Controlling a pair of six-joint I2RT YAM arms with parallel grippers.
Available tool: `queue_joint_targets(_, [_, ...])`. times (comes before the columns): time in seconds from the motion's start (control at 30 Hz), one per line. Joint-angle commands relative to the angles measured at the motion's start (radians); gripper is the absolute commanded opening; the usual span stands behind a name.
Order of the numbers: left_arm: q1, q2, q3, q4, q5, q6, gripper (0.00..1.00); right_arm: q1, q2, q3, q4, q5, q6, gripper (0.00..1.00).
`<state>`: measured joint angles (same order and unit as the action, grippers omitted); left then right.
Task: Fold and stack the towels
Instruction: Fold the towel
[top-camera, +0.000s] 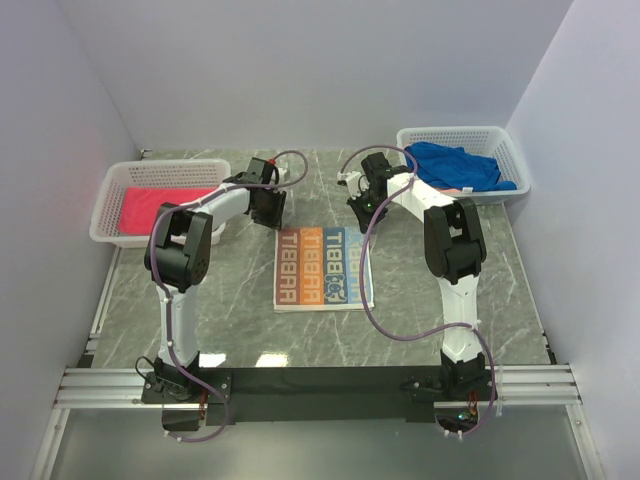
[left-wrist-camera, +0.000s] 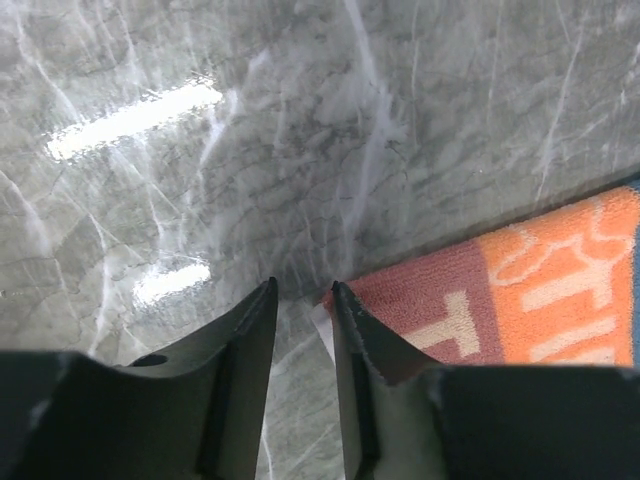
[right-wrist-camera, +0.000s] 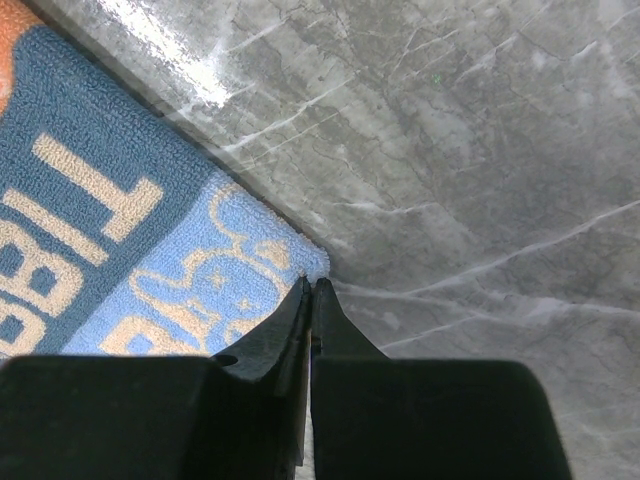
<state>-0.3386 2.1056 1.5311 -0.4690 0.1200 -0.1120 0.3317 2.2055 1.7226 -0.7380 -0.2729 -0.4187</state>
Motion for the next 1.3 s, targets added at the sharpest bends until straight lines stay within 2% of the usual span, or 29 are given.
queue_joint_targets(0.0, [0.001, 0.077, -0.028, -0.072, 0.013, 0.025, 0.34, 0.007, -0.001, -0.004, -0.018, 0.041, -0.025, 0.0])
queue_joint_targets(0.3, [-0.026, 0.053, -0.069, -0.072, 0.01, 0.014, 0.42, 0.009, -0.003, -0.004, -0.012, 0.051, -0.017, 0.0])
queue_joint_targets(0.63, [-0.049, 0.067, -0.072, -0.1, -0.103, -0.018, 0.33, 0.007, -0.015, -0.02, -0.001, 0.067, -0.011, 0.0])
queue_joint_targets(0.87, [-0.097, 0.054, -0.111, -0.105, -0.117, -0.038, 0.38, 0.007, -0.023, -0.02, 0.009, 0.067, -0.003, 0.0])
queue_joint_targets(1.03, [-0.108, 0.051, -0.115, -0.117, -0.171, -0.046, 0.38, 0.007, -0.033, -0.027, 0.012, 0.072, 0.0, 0.0])
queue_joint_targets(1.13, [-0.108, 0.057, -0.112, -0.123, -0.18, -0.058, 0.3, 0.007, -0.038, -0.034, 0.019, 0.07, 0.004, 0.0])
queue_joint_targets(1.17, [-0.109, 0.06, -0.112, -0.125, -0.181, -0.06, 0.25, 0.009, -0.041, -0.035, 0.022, 0.07, 0.006, 0.0])
queue_joint_targets(1.2, [-0.111, 0.065, -0.114, -0.125, -0.181, -0.066, 0.14, 0.007, -0.041, -0.037, 0.028, 0.07, 0.008, 0.0])
queue_joint_targets(1.27, [-0.112, 0.067, -0.123, -0.125, -0.184, -0.072, 0.06, 0.007, -0.047, -0.043, 0.032, 0.072, 0.011, 0.0])
